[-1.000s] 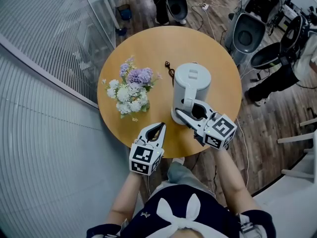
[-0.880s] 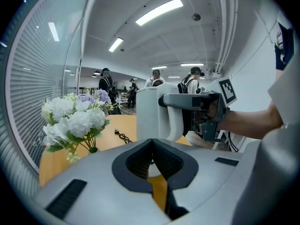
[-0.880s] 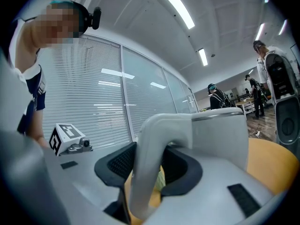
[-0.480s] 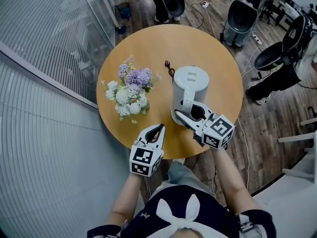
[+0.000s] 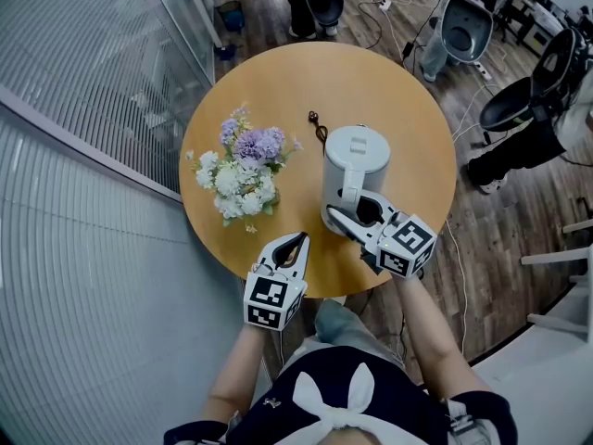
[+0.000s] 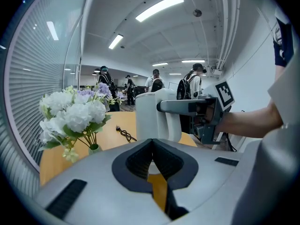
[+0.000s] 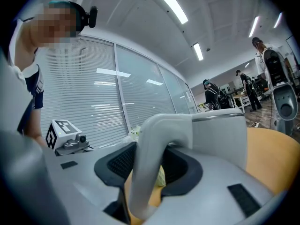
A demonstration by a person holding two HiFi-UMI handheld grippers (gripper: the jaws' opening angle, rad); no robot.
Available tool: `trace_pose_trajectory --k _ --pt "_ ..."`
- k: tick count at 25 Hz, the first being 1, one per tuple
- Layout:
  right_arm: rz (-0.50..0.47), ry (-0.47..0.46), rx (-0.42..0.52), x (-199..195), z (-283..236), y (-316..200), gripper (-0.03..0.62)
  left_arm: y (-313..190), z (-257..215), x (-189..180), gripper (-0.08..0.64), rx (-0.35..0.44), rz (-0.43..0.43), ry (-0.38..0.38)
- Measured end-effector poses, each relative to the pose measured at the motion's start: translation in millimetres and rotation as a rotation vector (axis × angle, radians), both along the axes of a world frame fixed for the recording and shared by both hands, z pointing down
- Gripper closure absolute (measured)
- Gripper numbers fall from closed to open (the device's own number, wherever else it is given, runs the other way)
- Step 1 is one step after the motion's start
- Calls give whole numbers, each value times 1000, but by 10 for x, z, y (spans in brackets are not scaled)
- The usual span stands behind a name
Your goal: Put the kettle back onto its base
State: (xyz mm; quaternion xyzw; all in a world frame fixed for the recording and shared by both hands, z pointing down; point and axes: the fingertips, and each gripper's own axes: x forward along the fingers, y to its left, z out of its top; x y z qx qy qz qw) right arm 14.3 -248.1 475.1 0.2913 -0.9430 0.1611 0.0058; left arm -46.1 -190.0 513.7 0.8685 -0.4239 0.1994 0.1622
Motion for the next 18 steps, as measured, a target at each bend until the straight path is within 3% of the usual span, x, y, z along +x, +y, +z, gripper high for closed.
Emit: trace_pose_trajectory --k 18 --pt "-3 23 16 -53 192 -55 423 -60 91 -62 534 -17 -4 11"
